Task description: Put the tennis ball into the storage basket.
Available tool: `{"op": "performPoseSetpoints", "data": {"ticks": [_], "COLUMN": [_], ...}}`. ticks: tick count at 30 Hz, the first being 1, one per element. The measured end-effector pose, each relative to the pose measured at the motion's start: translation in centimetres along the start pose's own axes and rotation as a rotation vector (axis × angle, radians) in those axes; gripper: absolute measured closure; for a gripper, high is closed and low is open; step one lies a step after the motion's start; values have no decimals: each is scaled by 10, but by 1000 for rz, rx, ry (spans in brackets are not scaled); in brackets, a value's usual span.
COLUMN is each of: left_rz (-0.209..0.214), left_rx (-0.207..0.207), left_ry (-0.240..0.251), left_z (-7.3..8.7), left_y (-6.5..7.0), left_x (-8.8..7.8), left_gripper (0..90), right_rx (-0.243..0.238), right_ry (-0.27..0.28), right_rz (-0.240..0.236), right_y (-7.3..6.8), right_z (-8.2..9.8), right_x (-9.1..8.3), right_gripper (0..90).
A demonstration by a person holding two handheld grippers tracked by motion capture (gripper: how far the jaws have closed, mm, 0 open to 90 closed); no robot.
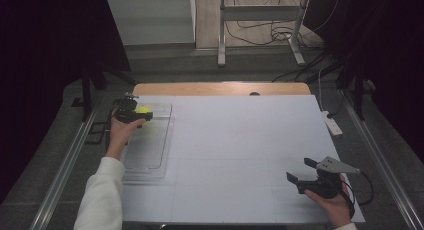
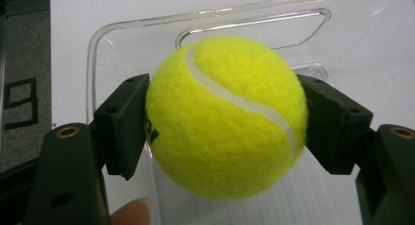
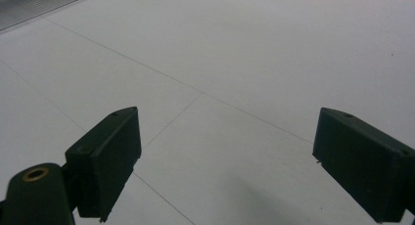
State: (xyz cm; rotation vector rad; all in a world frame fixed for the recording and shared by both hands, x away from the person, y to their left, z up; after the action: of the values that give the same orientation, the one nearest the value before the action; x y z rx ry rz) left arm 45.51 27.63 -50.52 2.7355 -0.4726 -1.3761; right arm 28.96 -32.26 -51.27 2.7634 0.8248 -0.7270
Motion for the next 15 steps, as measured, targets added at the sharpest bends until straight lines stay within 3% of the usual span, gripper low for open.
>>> {"op": "performPoseSetpoints", "data": {"ticks": [15], "left_rz": [-24], "left_rx": [25], "left_ry": [-36], "left_z": [1], "left_y": [4], "left_x": [8], "left_gripper": [270], "right_rx": [0], "right_ry": [1], "right_rz": [0], "right_y": [0], "right_z": [0], "right_x": [0], "right_gripper": [108]}}
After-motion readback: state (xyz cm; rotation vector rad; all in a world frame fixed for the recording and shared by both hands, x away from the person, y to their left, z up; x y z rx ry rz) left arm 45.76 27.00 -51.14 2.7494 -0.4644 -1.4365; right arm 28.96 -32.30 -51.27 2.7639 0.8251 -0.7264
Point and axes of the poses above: each handheld gripper's, and its own axes: x roughly forward along the jaws, z roughly out of its underside, y roughly to its right, the point moved 2 cm from there along x, roughly forward along the jaws, and after that the axes turned 7 degrees about z, right-handed, at the moved point
